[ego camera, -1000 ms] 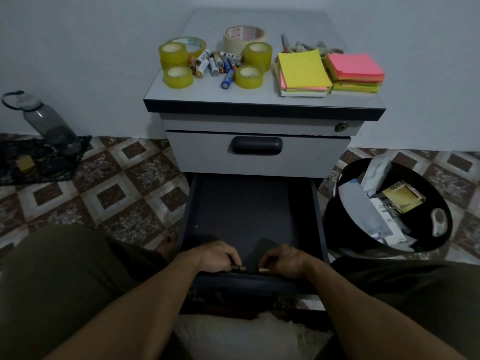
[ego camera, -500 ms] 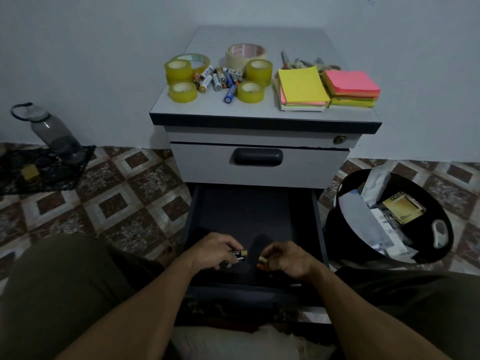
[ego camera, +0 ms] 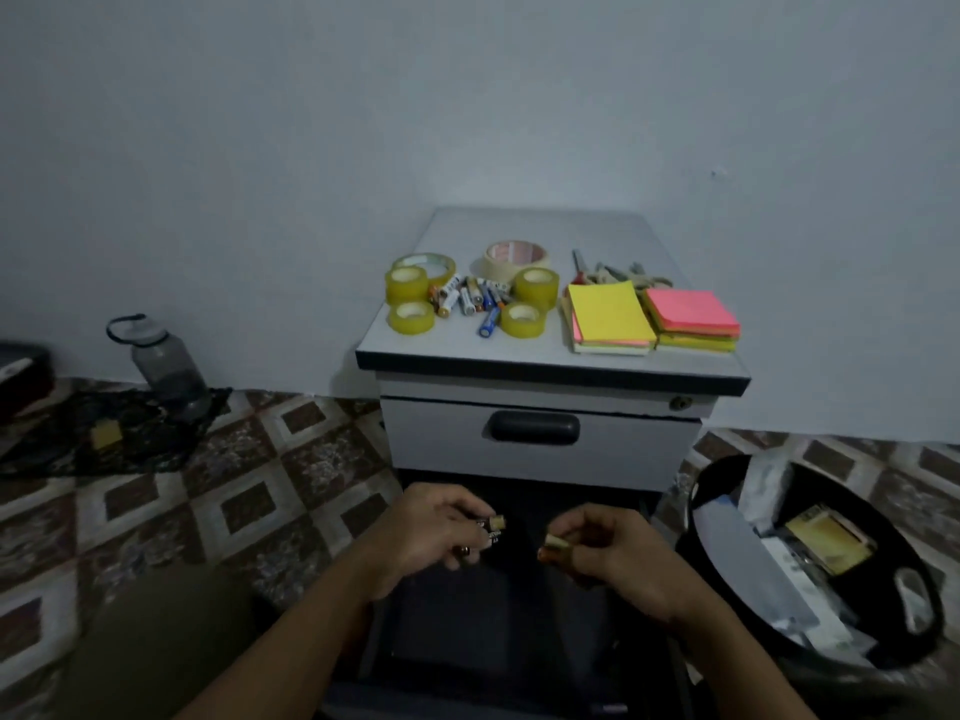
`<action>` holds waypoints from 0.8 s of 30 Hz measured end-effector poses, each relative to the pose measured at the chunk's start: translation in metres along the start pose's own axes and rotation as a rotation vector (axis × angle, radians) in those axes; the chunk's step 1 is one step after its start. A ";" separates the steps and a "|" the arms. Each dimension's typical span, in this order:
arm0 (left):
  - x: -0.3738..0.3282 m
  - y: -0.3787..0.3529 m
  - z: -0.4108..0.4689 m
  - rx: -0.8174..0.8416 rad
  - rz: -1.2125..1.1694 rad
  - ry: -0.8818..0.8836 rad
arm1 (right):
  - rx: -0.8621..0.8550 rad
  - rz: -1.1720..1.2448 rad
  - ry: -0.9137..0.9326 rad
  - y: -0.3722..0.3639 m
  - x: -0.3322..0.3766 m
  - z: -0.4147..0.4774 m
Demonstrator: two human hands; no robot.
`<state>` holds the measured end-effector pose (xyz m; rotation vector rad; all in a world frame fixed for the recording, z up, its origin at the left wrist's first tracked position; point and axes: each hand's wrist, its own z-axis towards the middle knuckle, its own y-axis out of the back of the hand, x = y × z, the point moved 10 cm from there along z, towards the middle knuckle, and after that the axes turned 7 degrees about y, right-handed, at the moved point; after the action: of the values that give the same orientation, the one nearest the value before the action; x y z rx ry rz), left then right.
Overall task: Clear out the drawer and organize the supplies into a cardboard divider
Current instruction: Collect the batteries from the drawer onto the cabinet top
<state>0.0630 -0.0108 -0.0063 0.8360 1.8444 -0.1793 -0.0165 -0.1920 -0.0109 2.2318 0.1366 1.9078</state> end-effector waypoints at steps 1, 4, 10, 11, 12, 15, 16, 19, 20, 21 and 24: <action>-0.010 0.008 -0.004 -0.022 -0.016 -0.014 | -0.005 0.001 0.028 0.004 0.012 0.000; -0.045 0.034 -0.016 -0.116 -0.057 -0.064 | -0.006 -0.041 0.116 0.015 0.054 0.003; -0.125 0.091 -0.024 -0.343 -0.146 -0.154 | -0.036 -0.183 0.271 0.035 0.150 0.035; -0.138 0.099 -0.024 -0.373 -0.159 -0.182 | -0.063 -0.193 0.293 0.041 0.165 0.042; -0.150 0.108 -0.022 -0.403 -0.168 -0.205 | -0.094 -0.196 0.311 0.047 0.180 0.050; -0.180 0.130 -0.008 -0.506 -0.178 -0.227 | -0.169 -0.200 0.323 0.061 0.213 0.075; -0.188 0.137 0.000 -0.537 -0.172 -0.226 | -0.185 -0.204 0.324 0.063 0.220 0.084; -0.207 0.152 0.031 -0.621 -0.104 -0.214 | -0.222 -0.212 0.325 0.070 0.229 0.106; -0.211 0.156 0.041 -0.646 -0.076 -0.215 | -0.228 -0.220 0.324 0.071 0.231 0.111; -0.216 0.158 0.049 -0.674 -0.049 -0.216 | -0.232 -0.232 0.323 0.071 0.231 0.116; -0.226 0.160 0.069 -0.755 0.107 -0.203 | -0.233 -0.256 0.322 0.071 0.230 0.125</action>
<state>0.2594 -0.0291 0.1995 0.3613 1.4942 0.4624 0.1393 -0.2270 0.2084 1.6631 0.2236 2.0067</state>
